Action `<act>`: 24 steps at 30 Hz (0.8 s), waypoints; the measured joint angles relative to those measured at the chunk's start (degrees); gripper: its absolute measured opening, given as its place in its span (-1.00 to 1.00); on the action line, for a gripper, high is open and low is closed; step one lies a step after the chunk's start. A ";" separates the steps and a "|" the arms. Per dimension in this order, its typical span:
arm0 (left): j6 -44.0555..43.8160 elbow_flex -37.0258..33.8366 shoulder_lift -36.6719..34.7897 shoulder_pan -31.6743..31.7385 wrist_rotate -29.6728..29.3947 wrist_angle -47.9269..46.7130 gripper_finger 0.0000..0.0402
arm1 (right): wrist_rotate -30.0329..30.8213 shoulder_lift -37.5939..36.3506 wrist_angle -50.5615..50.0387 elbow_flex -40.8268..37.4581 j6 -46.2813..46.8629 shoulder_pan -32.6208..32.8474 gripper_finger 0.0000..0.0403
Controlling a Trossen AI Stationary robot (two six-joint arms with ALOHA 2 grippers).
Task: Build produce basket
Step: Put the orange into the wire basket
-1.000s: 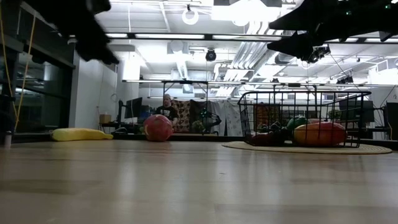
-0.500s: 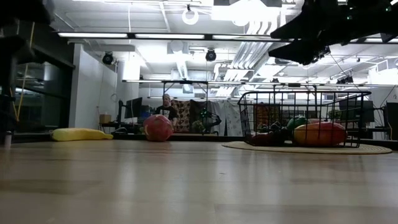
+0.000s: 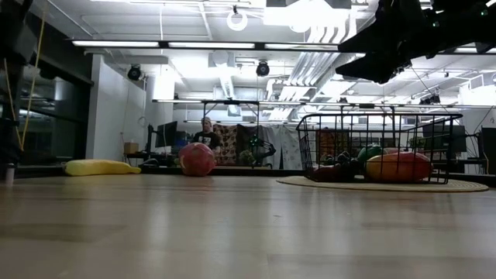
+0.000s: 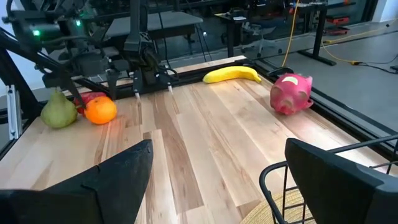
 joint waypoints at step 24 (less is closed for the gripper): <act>7.28 0.21 7.25 1.55 0.51 2.30 0.39 | 0.00 0.00 -1.84 0.00 -0.04 0.00 0.76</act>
